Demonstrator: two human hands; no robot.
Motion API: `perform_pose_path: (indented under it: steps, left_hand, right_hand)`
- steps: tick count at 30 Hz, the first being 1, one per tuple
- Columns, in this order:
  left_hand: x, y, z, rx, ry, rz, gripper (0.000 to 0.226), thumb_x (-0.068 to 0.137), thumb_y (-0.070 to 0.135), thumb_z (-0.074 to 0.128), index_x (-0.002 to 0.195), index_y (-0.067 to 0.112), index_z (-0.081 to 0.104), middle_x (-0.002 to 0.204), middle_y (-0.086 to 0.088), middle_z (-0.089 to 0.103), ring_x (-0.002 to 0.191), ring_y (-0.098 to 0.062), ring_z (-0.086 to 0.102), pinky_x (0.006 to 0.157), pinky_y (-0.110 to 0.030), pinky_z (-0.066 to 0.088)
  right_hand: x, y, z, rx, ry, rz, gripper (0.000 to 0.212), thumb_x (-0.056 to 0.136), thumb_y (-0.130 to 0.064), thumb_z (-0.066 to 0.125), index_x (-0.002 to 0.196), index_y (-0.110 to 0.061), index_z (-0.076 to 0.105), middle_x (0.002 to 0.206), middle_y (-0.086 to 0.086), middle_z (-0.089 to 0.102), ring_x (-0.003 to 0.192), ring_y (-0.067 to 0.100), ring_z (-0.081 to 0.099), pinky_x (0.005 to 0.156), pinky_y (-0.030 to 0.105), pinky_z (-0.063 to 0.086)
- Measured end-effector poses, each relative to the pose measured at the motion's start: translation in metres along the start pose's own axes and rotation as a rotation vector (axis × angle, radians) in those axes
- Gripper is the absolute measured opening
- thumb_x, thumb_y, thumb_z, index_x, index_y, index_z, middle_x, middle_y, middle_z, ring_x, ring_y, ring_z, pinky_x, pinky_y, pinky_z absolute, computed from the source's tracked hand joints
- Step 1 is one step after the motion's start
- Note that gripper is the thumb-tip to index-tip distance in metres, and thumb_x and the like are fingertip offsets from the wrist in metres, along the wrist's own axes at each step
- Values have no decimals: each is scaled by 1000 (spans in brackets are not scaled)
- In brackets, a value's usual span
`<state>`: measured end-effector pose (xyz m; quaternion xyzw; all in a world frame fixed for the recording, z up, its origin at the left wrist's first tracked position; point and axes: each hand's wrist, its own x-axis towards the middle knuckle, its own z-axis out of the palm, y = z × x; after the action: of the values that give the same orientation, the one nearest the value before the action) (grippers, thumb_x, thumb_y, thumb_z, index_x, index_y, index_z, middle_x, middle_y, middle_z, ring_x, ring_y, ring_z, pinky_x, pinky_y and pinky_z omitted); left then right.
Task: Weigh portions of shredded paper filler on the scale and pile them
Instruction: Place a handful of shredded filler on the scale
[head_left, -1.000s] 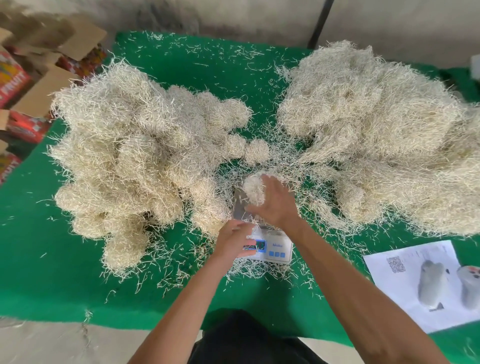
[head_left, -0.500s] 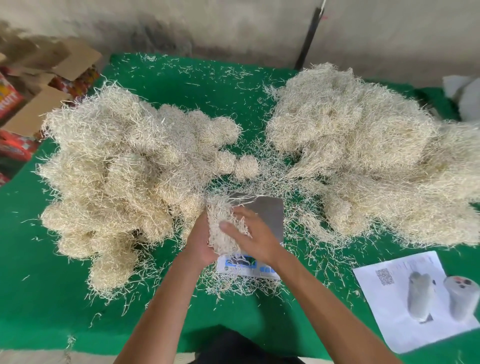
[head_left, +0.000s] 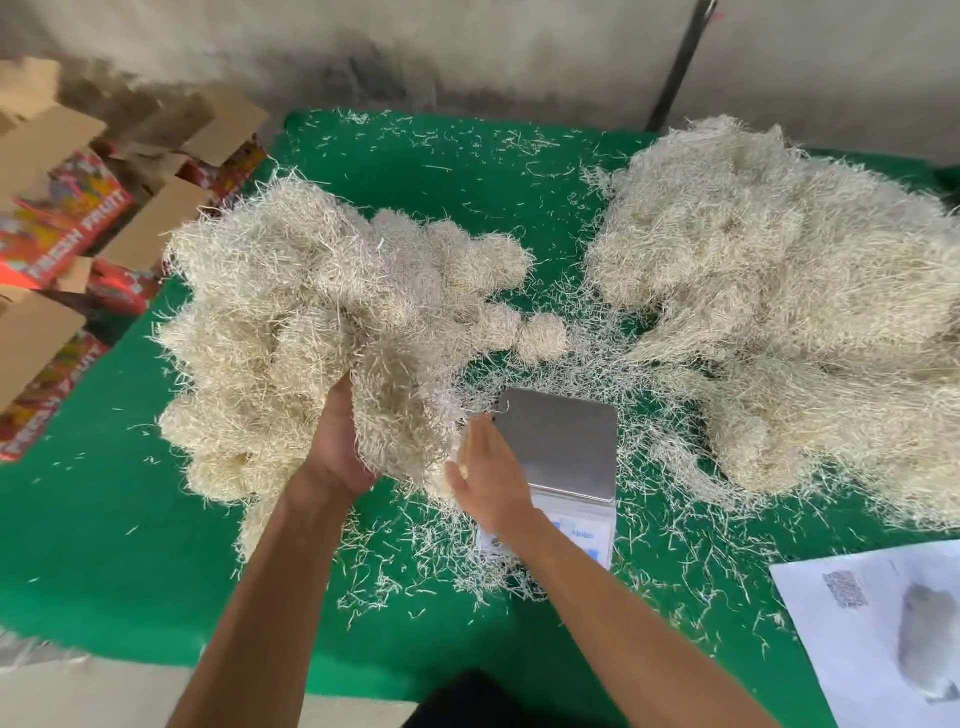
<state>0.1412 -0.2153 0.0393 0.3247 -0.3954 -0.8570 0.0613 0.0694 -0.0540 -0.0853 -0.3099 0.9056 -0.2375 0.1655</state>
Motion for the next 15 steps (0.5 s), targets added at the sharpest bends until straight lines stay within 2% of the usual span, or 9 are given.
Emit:
perform_pose_path:
  steps: [3, 6, 8, 9, 10, 11, 12, 13, 15]
  left_hand:
    - [2, 2, -4, -34, -125, 10, 70, 109, 37, 16, 87, 20, 81, 81, -4, 74, 74, -20, 73, 64, -29, 58]
    - [-5, -3, -10, -14, -106, 16, 46, 99, 49, 44, 90, 19, 77, 74, -9, 74, 68, -21, 74, 56, -33, 59]
    - [-7, -5, -16, 25, -97, 13, 38, 93, 49, 57, 95, 16, 76, 80, -13, 75, 76, -25, 74, 60, -36, 60]
    - [-6, -7, -22, 5, -116, 12, 40, 99, 44, 51, 99, 14, 78, 90, -15, 75, 86, -30, 74, 67, -38, 61]
    - [-7, -7, -26, -16, -112, 10, 45, 104, 39, 42, 100, 13, 79, 97, -17, 75, 92, -33, 73, 71, -40, 60]
    - [-9, -6, -29, -29, -83, 4, 47, 104, 36, 39, 101, 13, 80, 100, -17, 75, 94, -34, 73, 73, -41, 60]
    - [-9, -4, -34, -41, -80, 8, 42, 101, 35, 44, 101, 14, 80, 102, -17, 75, 95, -33, 73, 74, -42, 60]
    - [-9, -4, -36, -33, -88, 2, 38, 96, 37, 50, 102, 15, 80, 104, -16, 75, 97, -32, 73, 76, -42, 60]
    - [-10, -1, -38, -49, -92, -28, 42, 95, 45, 51, 106, 16, 79, 111, -17, 73, 102, -34, 71, 79, -44, 59]
  right_hand:
    - [-1, -27, 36, 24, -97, 127, 83, 108, -46, 42, 163, -3, -3, 171, 20, -8, 159, 31, -5, 128, 41, 9]
    - [6, -49, 58, 128, -94, 375, 96, 105, -43, 55, 163, -9, -14, 166, 22, -26, 157, 37, -14, 128, 41, 8]
    - [12, -59, 64, 176, -97, 440, 100, 104, -30, 60, 161, -6, -18, 164, 20, -31, 155, 35, -20, 127, 40, -7]
    - [16, -66, 64, 200, -136, 461, 94, 104, -22, 58, 162, -2, -14, 166, 22, -23, 157, 35, -12, 128, 39, -4]
    - [22, -71, 63, 321, -207, 519, 81, 106, -13, 54, 162, 2, -1, 169, 26, -1, 158, 33, 11, 129, 35, 13]
    - [27, -73, 66, 459, -284, 589, 63, 106, -3, 48, 160, 6, 17, 161, 26, 29, 145, 28, 40, 119, 26, 35]
    - [26, -74, 65, 578, -346, 648, 49, 106, 4, 42, 154, 8, 31, 147, 23, 48, 126, 24, 53, 105, 17, 44]
    - [23, -80, 55, 528, -417, 586, 44, 106, 7, 38, 150, 10, 38, 145, 22, 51, 120, 24, 53, 104, 19, 40]
    - [18, -80, 37, 368, -507, 527, 43, 108, 2, 37, 151, 8, 37, 156, 22, 43, 132, 30, 48, 109, 27, 30]
